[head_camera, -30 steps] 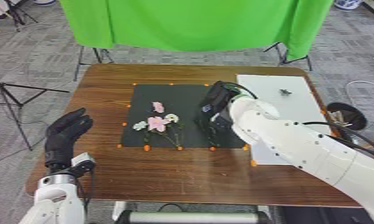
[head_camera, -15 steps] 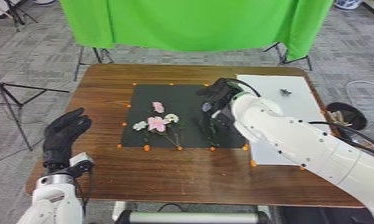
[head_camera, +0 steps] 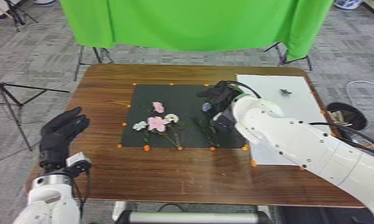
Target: Arrange flowers
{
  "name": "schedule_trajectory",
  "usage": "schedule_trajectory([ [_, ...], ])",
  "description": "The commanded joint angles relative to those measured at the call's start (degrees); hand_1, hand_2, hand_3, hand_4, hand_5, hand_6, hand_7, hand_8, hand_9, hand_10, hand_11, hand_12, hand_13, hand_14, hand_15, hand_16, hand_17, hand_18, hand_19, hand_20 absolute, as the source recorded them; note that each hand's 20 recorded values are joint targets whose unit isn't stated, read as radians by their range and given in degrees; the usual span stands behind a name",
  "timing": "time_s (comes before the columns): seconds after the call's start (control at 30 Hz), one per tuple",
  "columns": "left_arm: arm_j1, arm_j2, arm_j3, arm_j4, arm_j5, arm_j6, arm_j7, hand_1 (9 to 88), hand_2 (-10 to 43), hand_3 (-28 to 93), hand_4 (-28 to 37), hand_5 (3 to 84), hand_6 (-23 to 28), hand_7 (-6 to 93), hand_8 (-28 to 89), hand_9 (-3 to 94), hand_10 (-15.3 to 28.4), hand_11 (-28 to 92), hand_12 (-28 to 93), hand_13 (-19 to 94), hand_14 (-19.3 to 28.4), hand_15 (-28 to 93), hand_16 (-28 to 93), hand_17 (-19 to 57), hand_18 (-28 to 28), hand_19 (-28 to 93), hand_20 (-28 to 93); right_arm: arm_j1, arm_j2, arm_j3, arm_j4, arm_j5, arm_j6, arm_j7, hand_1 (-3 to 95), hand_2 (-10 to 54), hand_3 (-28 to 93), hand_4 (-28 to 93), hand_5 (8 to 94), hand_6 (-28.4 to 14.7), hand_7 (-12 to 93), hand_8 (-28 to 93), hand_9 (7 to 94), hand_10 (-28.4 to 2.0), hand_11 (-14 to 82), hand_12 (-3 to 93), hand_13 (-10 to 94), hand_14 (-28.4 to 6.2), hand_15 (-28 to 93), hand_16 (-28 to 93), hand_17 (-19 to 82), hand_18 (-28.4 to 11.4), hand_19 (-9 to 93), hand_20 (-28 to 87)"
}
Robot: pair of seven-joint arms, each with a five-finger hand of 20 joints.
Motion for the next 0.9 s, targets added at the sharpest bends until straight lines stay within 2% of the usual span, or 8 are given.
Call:
schedule_trajectory([
  [0.03,-3.21,-1.56,-0.80,2.72,1.11,-2.35,-2.88,47.1,-3.6,69,-7.9,53.7,0.6,23.8,-3,50.8,13.1,28,12,44,15.3,30,-3,20.7,14.7,28,27,0.77,0.21,-0.30,-1.59,1.63,0.18,-0.68,25.9,6.3,58,-12,58.5,-4.9,10,-7,73.4,-17.4,9.5,11.5,94,-4.6,53,27,64,-14.6,93,44],
  [0.07,-2.99,-2.86,-3.83,6.47,0.90,-7.26,-1.61,47.1,-3.6,69,-7.9,53.7,0.6,23.7,-3,50.8,13.1,28,12,44,15.3,30,-3,20.7,14.7,28,27,0.83,0.34,-0.36,-1.86,1.70,0.23,-0.81,25.9,6.3,58,-12,58.5,-4.9,10,-7,73.5,-17.4,9.5,11.5,94,-4.6,53,27,64,-14.6,93,44],
  [0.1,-3.19,-3.03,-4.16,6.82,1.06,-7.66,-1.85,47.1,-3.6,69,-7.9,53.7,0.7,23.6,-3,50.8,13.1,28,12,44,15.3,30,-3,20.7,14.7,28,27,0.77,0.42,-0.27,-2.13,1.85,0.22,-0.97,26.0,6.3,58,-12,58.5,-4.9,10,-7,73.6,-17.2,9.5,11.6,94,-4.6,53,26,64,-14.6,93,44],
  [0.13,-1.48,0.27,2.85,2.24,-0.92,0.56,1.56,47.1,-3.6,69,-7.9,53.7,0.6,23.5,-3,50.8,13.0,28,12,44,15.3,30,-3,20.7,14.6,28,27,0.71,0.54,-0.20,-2.46,2.01,0.16,-1.10,26.1,6.3,59,-12,58.5,-4.9,10,-7,73.6,-17.2,9.6,11.6,94,-4.5,53,26,64,-14.6,93,44],
  [0.17,-1.06,0.21,2.51,2.09,-0.98,0.14,1.58,47.1,-3.6,69,-7.8,53.7,0.7,23.5,-3,50.8,13.0,28,12,44,15.3,30,-3,20.7,14.6,28,27,0.65,0.68,-0.22,-2.88,2.15,0.13,-1.16,26.0,6.3,59,-12,58.5,-4.9,10,-7,73.7,-17.1,9.6,11.6,94,-4.5,53,26,64,-14.6,93,44],
  [0.37,-1.12,0.15,2.62,1.94,-0.94,0.74,1.54,47.1,-3.6,69,-7.9,53.7,0.6,23.4,-4,50.7,13.0,28,12,44,15.3,30,-3,20.6,14.6,28,27,0.63,0.66,-0.21,-3.46,2.82,-0.84,-1.42,25.9,6.3,59,-12,58.9,-4.9,10,-7,74.2,-17.0,9.8,11.6,94,-4.5,53,26,64,-14.6,93,44],
  [0.7,-1.24,0.10,2.63,2.00,-0.94,0.81,1.39,47.1,-3.6,69,-7.8,53.7,0.6,23.5,-4,50.7,13.0,28,12,44,15.2,30,-3,20.6,14.7,28,26,0.86,1.74,0.46,-4.16,3.57,-1.65,-0.92,26.0,6.2,60,-12,60.3,-4.9,11,-7,75.2,-16.9,10.0,11.7,94,-4.5,54,26,65,-14.7,93,44],
  [0.9,-1.17,0.62,2.43,1.87,-0.92,0.80,1.32,47.0,-3.6,69,-7.8,53.6,0.6,23.4,-4,50.7,13.0,28,12,44,15.2,30,-3,20.5,14.7,28,26,1.45,2.71,1.12,-4.08,1.13,3.30,-2.80,25.3,5.6,61,-12,61.1,-4.7,11,-7,75.7,-16.6,10.6,12.2,94,-4.6,53,26,64,-15.0,93,44],
])
